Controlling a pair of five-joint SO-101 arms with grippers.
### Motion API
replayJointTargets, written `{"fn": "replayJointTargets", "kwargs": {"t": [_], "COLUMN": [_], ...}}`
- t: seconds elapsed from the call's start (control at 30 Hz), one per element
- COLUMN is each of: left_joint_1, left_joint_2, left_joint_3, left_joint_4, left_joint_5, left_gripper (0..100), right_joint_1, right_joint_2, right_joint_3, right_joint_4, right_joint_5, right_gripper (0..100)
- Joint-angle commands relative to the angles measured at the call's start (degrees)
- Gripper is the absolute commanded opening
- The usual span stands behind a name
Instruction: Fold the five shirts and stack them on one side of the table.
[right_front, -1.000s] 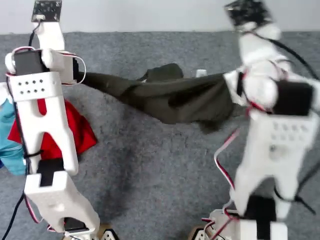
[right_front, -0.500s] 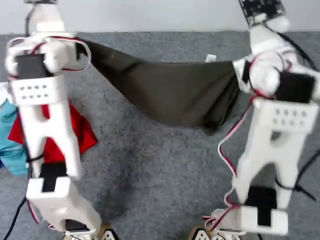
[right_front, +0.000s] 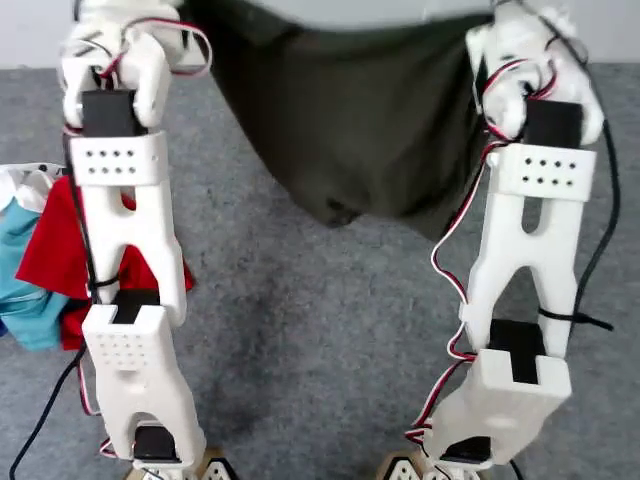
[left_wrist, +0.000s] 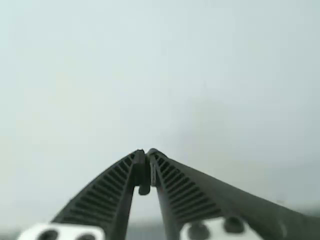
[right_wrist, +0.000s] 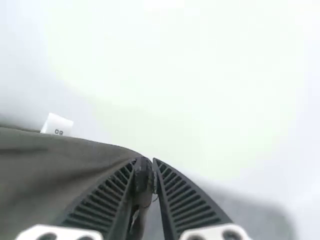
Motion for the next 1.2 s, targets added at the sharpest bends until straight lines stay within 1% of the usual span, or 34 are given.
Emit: {"fn": "replayJointTargets", "kwargs": {"t": [0.0,0.07,0.17,0.3,0.47,0.57,0.63,0.7,0.83,0.9,1.03,1.1,1.17], "left_joint_1": [0.88,1.23,2.99,3.87,3.25,3.34,3.34,3.34,3.16,2.2,-2.55,-3.69,-3.78], "left_joint_2": [-1.76,-2.73,-3.78,-4.04,-3.87,-4.4,-5.01,-6.33,-10.02,-11.87,-17.67,-22.51,-29.01], "left_joint_3": [-10.95,-14.02,-15.34,-15.43,-15.25,-15.69,-15.69,-15.6,-15.6,-15.43,-10.77,-5.49,2.59], "left_joint_4": [-2.29,-0.44,3.52,11.96,12.84,17.05,21.98,29.01,42.46,47.3,47.56,47.65,47.65], "left_joint_5": [-1.23,-4.22,-7.38,-7.65,-7.47,-7.47,-7.56,-7.38,-7.3,-7.38,-7.3,-7.3,-7.3], "left_gripper": [1,1,1,1,1,1,1,1,1,1,1,1,1], "right_joint_1": [-0.04,0.04,0.22,1.1,1.8,1.89,1.89,1.89,1.8,1.71,4.53,4.97,4.7], "right_joint_2": [-0.31,-0.31,-0.22,0.84,2.95,3.03,3.3,3.3,2.59,1.98,-3.65,-9.01,-16.22], "right_joint_3": [-15.65,-22.07,-25.67,-24.26,-23.82,-23.91,-23.82,-23.91,-24.62,-24.79,-17.58,-10.46,-0.62], "right_joint_4": [-2.51,-1.54,4.97,13.49,15.52,20.79,25.8,32.75,46.46,53.41,53.67,53.76,53.67], "right_joint_5": [0.09,0.09,0.26,0.26,0.35,0.53,2.29,4.04,4.4,4.57,4.48,4.57,4.57], "right_gripper": [0.9,0.9,0.9,0.9,0.9,0.9,0.9,0.9,0.9,1.0,1.0,1.0,1.0]}}
